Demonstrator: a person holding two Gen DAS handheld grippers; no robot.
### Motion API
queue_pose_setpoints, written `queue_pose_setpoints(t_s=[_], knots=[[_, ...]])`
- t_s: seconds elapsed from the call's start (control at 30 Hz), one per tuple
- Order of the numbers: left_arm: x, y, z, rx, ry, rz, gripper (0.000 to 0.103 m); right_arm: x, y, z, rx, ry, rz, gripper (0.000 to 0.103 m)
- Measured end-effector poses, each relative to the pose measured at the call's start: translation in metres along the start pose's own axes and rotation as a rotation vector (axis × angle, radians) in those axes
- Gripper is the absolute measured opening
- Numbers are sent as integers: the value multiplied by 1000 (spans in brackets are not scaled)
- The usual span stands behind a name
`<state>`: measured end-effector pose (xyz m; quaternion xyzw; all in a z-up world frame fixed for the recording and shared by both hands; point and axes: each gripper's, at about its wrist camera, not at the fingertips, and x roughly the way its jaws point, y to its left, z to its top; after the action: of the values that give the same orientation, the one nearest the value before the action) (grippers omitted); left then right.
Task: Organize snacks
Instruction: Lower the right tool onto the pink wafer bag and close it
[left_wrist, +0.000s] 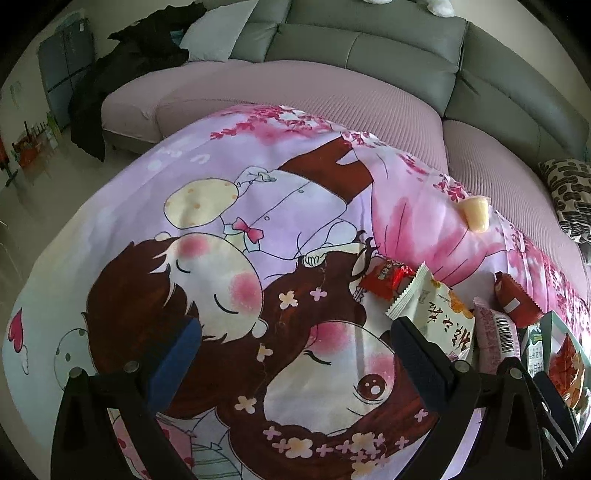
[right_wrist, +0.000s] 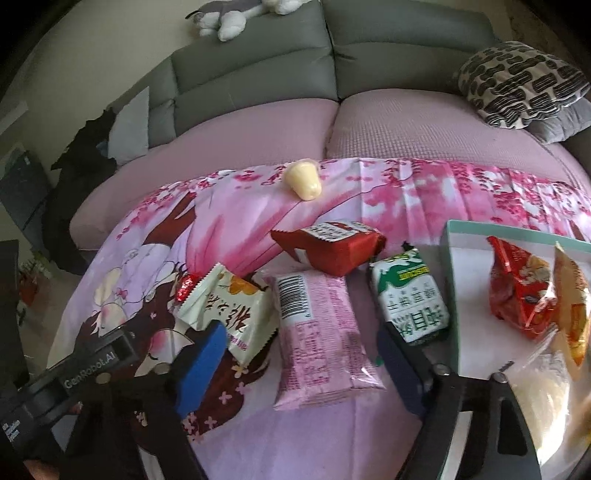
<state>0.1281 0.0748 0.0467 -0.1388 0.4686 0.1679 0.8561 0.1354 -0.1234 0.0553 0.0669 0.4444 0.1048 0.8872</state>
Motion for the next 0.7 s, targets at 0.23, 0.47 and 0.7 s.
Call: queue_pose_setpoints(t_s=[0.23, 0.47, 0.7], knots=[[6, 8, 0, -23, 16, -10, 102, 12, -2, -3, 17, 16, 16, 65], [7, 10, 0, -30, 23, -14, 102, 23, -15, -7, 79, 55, 41, 65], [8, 10, 0, -28, 27, -21, 102, 22, -13, -6, 75, 43, 60, 65]])
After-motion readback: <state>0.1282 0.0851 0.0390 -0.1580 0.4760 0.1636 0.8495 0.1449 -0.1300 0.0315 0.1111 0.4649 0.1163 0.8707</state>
